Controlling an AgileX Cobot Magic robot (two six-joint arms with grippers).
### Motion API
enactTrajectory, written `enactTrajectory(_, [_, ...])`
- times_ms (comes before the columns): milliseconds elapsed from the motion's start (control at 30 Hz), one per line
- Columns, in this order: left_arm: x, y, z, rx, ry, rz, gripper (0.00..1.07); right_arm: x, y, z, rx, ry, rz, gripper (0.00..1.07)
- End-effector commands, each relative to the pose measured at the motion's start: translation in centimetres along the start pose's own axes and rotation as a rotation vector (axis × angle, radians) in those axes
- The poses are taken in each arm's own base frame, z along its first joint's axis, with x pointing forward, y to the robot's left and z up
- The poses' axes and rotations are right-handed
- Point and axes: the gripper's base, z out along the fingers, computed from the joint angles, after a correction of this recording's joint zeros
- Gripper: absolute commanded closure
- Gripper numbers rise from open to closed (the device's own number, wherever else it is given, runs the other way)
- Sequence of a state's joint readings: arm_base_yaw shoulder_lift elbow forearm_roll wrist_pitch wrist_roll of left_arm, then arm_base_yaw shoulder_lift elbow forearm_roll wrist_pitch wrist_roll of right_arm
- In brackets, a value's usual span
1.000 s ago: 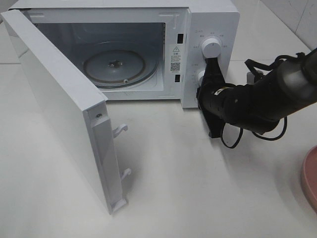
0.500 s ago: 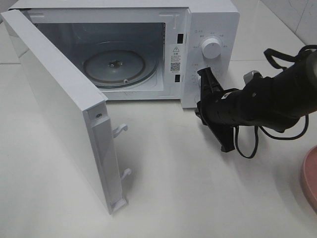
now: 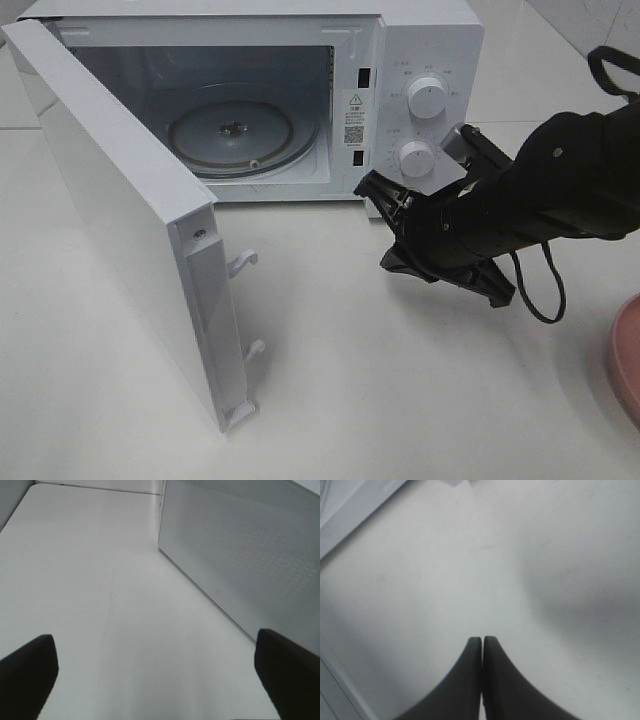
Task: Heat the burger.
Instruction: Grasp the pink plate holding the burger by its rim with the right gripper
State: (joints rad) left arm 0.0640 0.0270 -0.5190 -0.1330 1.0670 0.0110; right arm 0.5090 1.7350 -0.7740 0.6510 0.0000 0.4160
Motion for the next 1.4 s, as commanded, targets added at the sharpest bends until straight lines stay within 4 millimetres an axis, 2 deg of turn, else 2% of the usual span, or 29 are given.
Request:
enactTrajectory(33, [0.1,0.0,0.1,0.003,0.005,-0.002,0.07,0.4,0.1,-1.2,0.009,0.057,-0.161,1.05])
enactTrajectory(67, [0.1,0.0,0.1,0.003,0.005,-0.002,0.07,0.4,0.1,-1.2,0.009,0.057,-0.161,1.05])
enactTrajectory(133, [0.1,0.0,0.1,0.003,0.005,-0.002,0.07,0.7,0.0,-2.3,0.039,0.109,-0.282,1.04])
enactTrajectory(233, [0.1,0.0,0.1,0.003,0.005,-0.002,0.07,1.0,-0.3,-3.2,0.07,0.146,-0.371,1.03])
enactTrajectory(433, [0.1,0.0,0.1,0.003,0.005,-0.002,0.07,1.1,-0.7,-4.6,0.13,0.191,-0.497,1.01])
enactTrajectory(500, [0.1,0.0,0.1,0.003,0.005,-0.002,0.07,1.0,-1.3,-6.1,0.192,0.214,-0.595,1.0])
enactTrajectory(667, [0.1,0.0,0.1,0.003,0.005,-0.002,0.07,0.0,-2.2,-7.6,0.244,0.219,-0.601,0.98])
enactTrajectory(700, [0.1,0.0,0.1,0.003,0.005,-0.002,0.07,-0.5,-2.6,-8.6,0.276,0.208,-0.625,0.94])
enactTrajectory(767, [0.1,0.0,0.1,0.003,0.005,-0.002,0.07,-0.7,-2.8,-9.0,0.291,0.207,-0.632,0.93])
enactTrajectory(800, [0.1,0.0,0.1,0.003,0.005,-0.002,0.07,-1.1,-3.3,-9.8,0.324,0.202,-0.645,0.86])
enactTrajectory(833, [0.1,0.0,0.1,0.003,0.005,-0.002,0.07,-1.1,-3.3,-9.8,0.324,0.202,-0.645,0.86])
enactTrajectory(867, [0.1,0.0,0.1,0.003,0.005,-0.002,0.07,-1.3,-3.5,-10.2,0.342,0.2,-0.651,0.81])
enactTrajectory(900, [0.1,0.0,0.1,0.003,0.005,-0.002,0.07,-1.7,-4.0,-10.8,0.376,0.195,-0.665,0.69])
enactTrajectory(933, [0.1,0.0,0.1,0.003,0.005,-0.002,0.07,-1.7,-4.0,-10.8,0.376,0.195,-0.665,0.69])
enactTrajectory(967, [0.1,0.0,0.1,0.003,0.005,-0.002,0.07,-1.8,-4.2,-11.1,0.393,0.196,-0.667,0.61])
enactTrajectory(1000, [0.1,0.0,0.1,0.003,0.005,-0.002,0.07,-1.8,-4.2,-11.1,0.393,0.196,-0.667,0.61])
enactTrajectory(1067, [0.1,0.0,0.1,0.003,0.005,-0.002,0.07,-2.3,-5.1,-11.8,0.459,0.209,-0.674,0.31])
enactTrajectory(1100, [0.1,0.0,0.1,0.003,0.005,-0.002,0.07,-2.3,-5.1,-11.8,0.459,0.209,-0.674,0.31])
enactTrajectory(1167, [0.1,0.0,0.1,0.003,0.005,-0.002,0.07,-2.5,-6.1,-11.9,0.524,0.236,-0.681,0.12])
enactTrajectory(1233, [0.1,0.0,0.1,0.003,0.005,-0.002,0.07,-2.4,-6.7,-11.9,0.545,0.25,-0.674,0.07])
enactTrajectory(1400, [0.1,0.0,0.1,0.003,0.005,-0.002,0.07,-2.1,-8.2,-11.6,0.568,0.274,-0.642,0.09])
